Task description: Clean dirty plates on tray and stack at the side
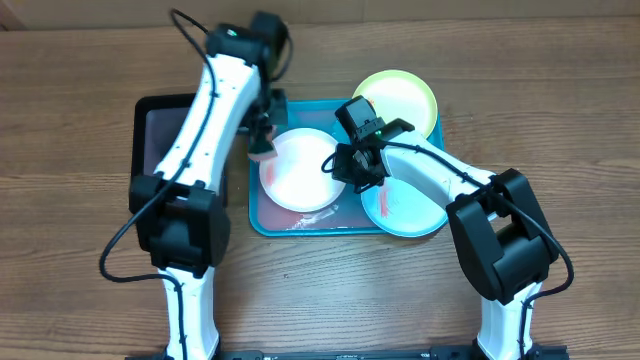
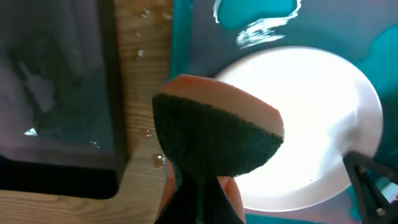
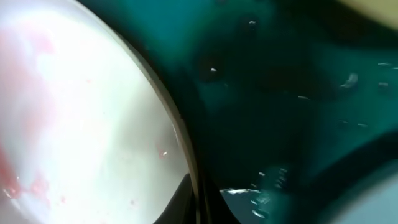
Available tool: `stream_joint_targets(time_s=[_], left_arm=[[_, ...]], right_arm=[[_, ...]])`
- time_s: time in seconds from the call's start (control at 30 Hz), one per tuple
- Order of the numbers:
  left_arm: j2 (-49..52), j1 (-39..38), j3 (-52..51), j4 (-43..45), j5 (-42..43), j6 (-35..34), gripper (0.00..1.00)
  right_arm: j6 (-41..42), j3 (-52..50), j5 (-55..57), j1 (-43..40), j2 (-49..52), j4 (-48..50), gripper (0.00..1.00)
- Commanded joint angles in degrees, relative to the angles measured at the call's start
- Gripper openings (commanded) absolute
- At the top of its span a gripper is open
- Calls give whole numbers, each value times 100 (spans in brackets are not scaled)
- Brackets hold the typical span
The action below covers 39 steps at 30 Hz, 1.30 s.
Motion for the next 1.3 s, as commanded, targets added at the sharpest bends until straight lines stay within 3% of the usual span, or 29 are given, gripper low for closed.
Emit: stream_joint_targets(time_s=[0.0, 0.27, 0.7, 0.87, 1.27], left_arm=[[-74, 328, 160, -105, 275, 199, 4], [-74, 745, 114, -87, -35, 210, 4], [-74, 807, 11, 131, -24, 208, 4], [-74, 807, -24, 140, -24, 208, 4], [-74, 807, -24, 142, -24, 208, 4]], right_arm=[[-343, 431, 990, 44, -562, -369, 4], [-341, 586, 3838, 813, -1191, -1014, 4], [-295, 584, 8937, 2452, -1198, -1565, 4], [-295, 584, 9652, 2739, -1198, -1563, 4], [-297, 584, 9569, 2855, -1198, -1576, 4]])
